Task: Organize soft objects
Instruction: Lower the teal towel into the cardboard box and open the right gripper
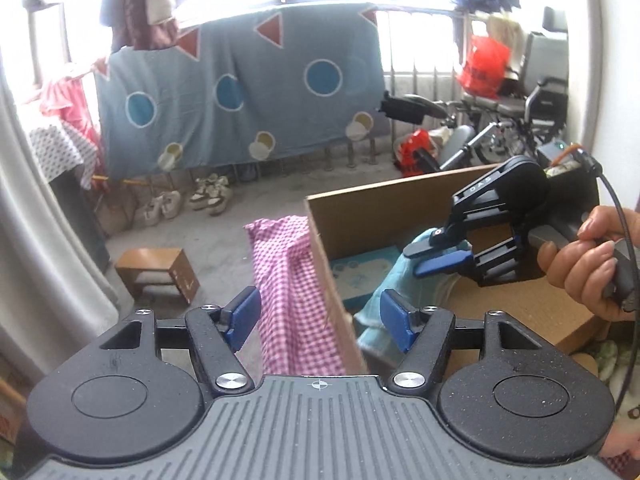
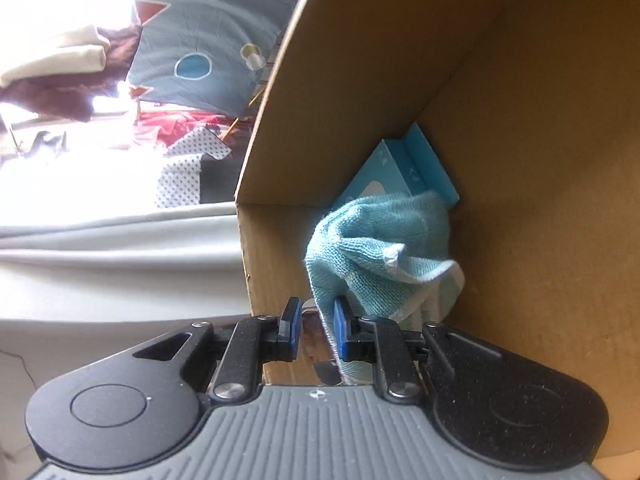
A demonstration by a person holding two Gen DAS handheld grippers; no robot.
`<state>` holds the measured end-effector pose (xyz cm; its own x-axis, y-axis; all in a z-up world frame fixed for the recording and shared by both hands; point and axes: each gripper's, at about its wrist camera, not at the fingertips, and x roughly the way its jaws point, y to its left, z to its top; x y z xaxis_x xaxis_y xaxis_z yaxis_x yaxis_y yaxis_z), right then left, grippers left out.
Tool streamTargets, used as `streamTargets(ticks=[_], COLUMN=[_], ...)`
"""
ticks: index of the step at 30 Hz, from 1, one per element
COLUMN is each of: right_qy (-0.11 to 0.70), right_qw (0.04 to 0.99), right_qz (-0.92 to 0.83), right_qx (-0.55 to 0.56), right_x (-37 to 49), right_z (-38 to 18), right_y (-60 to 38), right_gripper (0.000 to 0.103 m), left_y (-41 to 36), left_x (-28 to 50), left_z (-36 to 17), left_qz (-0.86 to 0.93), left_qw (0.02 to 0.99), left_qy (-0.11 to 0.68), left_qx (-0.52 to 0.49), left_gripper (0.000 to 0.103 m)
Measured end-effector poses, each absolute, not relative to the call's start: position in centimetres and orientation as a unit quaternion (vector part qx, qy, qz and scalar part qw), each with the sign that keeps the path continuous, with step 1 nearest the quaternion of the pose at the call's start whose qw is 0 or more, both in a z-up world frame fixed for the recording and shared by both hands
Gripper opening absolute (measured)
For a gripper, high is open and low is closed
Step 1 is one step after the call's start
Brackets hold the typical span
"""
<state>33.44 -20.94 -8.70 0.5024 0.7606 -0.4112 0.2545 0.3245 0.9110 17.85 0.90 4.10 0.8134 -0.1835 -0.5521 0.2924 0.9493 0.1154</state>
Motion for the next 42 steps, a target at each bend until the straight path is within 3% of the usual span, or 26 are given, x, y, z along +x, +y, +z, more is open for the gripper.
streamTargets(ticks=[5,13,15,17,28,30,35,37,39,42], right_qy=[0.467,0.559,0.568,0.568,0.62,0.629,0.641,0.628,0.612,0.602], right_qw=[0.671,0.689,0.693,0.7,0.678,0.671,0.657,0.666,0.682,0.683], right_qz=[0.184,0.115,0.105,0.1,0.082,0.077,0.063,0.072,0.078,0.08], right_qx=[0.547,0.446,0.43,0.421,0.386,0.386,0.392,0.396,0.394,0.406], right_x=[33.5,31.7,31.4,31.4,33.3,34.2,36.2,36.3,36.0,35.2], right_z=[-8.3,-6.7,-5.9,-5.0,-5.4,-6.1,-7.9,-7.9,-7.7,-8.4], right_y=[-20.9,-20.9,-21.1,-21.2,-19.8,-19.5,-18.6,-18.6,-18.8,-19.5], right_gripper=[0.021,0.027,0.057,0.068,0.072,0.078,0.082,0.08,0.048,0.026], left_y=[2.2,3.9,4.1,4.4,5.6,5.7,5.8,5.9,6.0,6.3], left_x=[17.1,15.9,15.8,15.9,15.7,15.8,16.0,16.0,16.0,16.1], left_z=[4.1,3.6,3.3,3.2,2.1,1.8,1.5,1.3,1.2,1.2], left_qz=[-0.116,-0.112,-0.111,-0.109,-0.107,-0.107,-0.111,-0.11,-0.108,-0.106], left_qw=[0.949,0.948,0.948,0.948,0.948,0.948,0.947,0.947,0.947,0.946], left_qy=[0.282,0.294,0.295,0.296,0.299,0.3,0.302,0.302,0.303,0.305], left_qx=[0.078,0.047,0.044,0.041,0.023,0.021,0.018,0.018,0.017,0.012], left_gripper=[0.066,0.068,0.068,0.068,0.07,0.07,0.07,0.07,0.07,0.07])
